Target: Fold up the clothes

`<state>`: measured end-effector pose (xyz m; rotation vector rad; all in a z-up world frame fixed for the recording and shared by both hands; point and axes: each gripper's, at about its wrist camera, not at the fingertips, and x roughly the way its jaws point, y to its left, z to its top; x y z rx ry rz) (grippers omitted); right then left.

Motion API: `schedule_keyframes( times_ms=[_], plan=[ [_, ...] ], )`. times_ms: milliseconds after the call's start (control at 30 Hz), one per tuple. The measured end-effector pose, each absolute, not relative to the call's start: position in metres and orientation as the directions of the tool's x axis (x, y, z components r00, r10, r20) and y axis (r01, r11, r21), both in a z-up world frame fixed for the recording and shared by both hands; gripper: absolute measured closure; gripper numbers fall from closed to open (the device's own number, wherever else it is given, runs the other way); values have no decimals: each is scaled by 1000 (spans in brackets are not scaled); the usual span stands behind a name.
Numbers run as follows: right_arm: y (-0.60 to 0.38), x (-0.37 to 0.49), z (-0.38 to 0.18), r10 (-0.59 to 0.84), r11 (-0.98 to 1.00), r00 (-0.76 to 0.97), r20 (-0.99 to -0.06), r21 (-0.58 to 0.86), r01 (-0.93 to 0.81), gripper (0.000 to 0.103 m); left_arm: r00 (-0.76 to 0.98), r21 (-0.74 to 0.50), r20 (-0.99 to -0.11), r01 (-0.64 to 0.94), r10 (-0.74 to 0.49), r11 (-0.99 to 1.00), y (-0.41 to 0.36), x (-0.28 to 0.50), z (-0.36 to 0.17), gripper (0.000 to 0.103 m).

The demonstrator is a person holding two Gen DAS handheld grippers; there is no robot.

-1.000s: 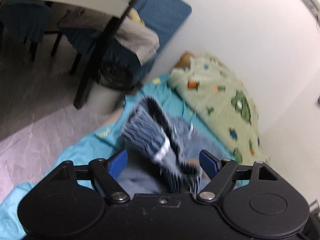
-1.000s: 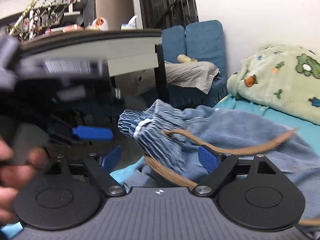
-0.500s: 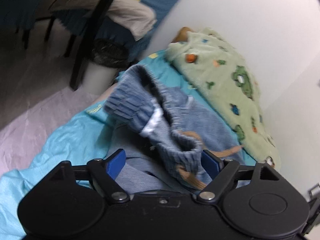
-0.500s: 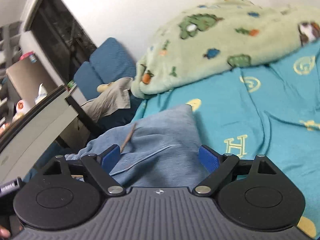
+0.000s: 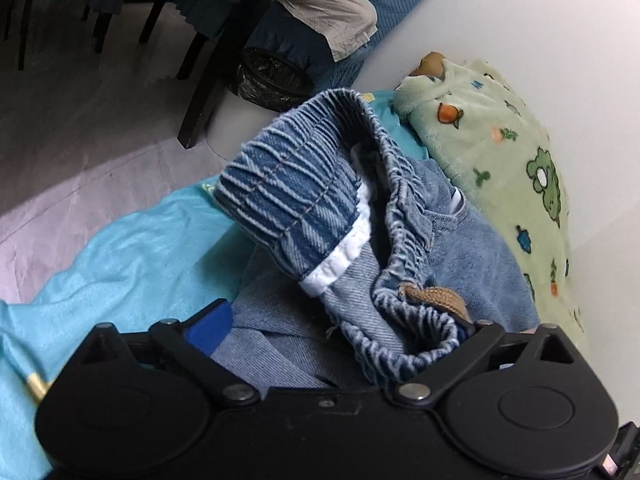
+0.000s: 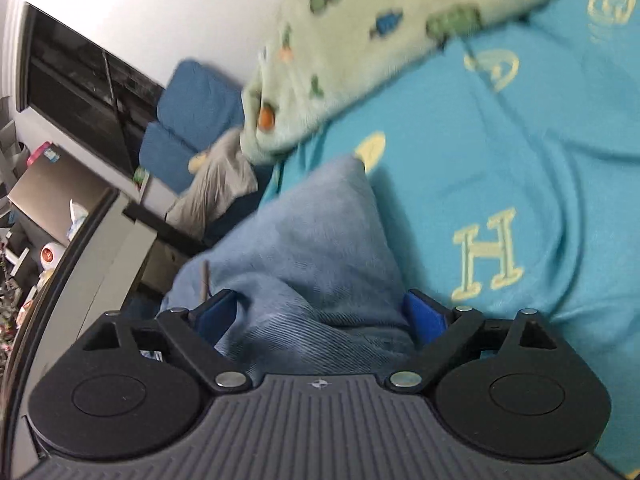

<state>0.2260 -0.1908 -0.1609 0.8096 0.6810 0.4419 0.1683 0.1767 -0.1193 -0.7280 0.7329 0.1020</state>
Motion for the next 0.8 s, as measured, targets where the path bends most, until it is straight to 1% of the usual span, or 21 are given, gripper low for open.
schedule_keyframes(
  times_ms=[33, 67, 100, 133, 200, 267, 367, 400, 433, 467, 500, 533, 567, 600, 700, 800],
  plan=[
    [-189, 227, -160, 609, 619, 695, -382, 776, -116, 10, 751, -578, -638, -321, -169, 750, 177, 168, -118, 10],
    [-186, 228, -159, 620, 619, 686, -382, 775, -128, 11, 756, -589, -629, -311, -181, 746, 178, 167, -117, 22],
    [-186, 226, -154, 636, 595, 690, -345, 789, -154, 11, 763, -604, -615, -297, -196, 740, 179, 166, -115, 28],
    [-185, 224, -149, 651, 569, 694, -307, 802, -180, 11, 771, -618, -601, -282, -210, 733, 180, 165, -112, 30],
    [-188, 222, -138, 681, 520, 695, -229, 820, -239, 11, 774, -630, -590, -265, -229, 730, 180, 166, -112, 31],
    [-187, 224, -135, 685, 530, 691, -229, 809, -257, 11, 766, -638, -595, -267, -242, 723, 180, 170, -115, 29],
    [-179, 232, -145, 644, 610, 684, -344, 770, -187, 11, 759, -609, -610, -265, -227, 748, 172, 179, -117, 24],
    [-178, 231, -149, 634, 613, 694, -342, 770, -180, 12, 761, -592, -613, -263, -213, 762, 168, 181, -117, 24],
    [-178, 230, -152, 623, 615, 704, -340, 770, -172, 17, 764, -581, -613, -263, -201, 771, 165, 182, -117, 24],
    [-177, 228, -152, 608, 621, 719, -337, 766, -166, 27, 769, -574, -609, -260, -193, 777, 163, 182, -116, 31],
    [-175, 227, -148, 586, 648, 730, -352, 744, -161, 35, 776, -569, -602, -254, -187, 782, 162, 182, -116, 39],
    [-173, 226, -144, 572, 669, 737, -361, 725, -164, 45, 783, -563, -597, -250, -178, 787, 161, 181, -115, 43],
    [-171, 225, -139, 558, 689, 743, -369, 705, -167, 48, 788, -556, -594, -252, -165, 792, 160, 181, -113, 54],
    [-167, 222, -136, 546, 700, 754, -365, 694, -170, 50, 793, -551, -590, -256, -154, 794, 159, 179, -111, 61],
    [-156, 209, -124, 508, 740, 784, -356, 646, -186, 53, 824, -562, -551, -246, -136, 790, 158, 170, -99, 72],
    [-153, 202, -109, 490, 751, 807, -330, 630, -199, 55, 856, -583, -497, -208, -142, 785, 158, 157, -82, 75]
  ],
)
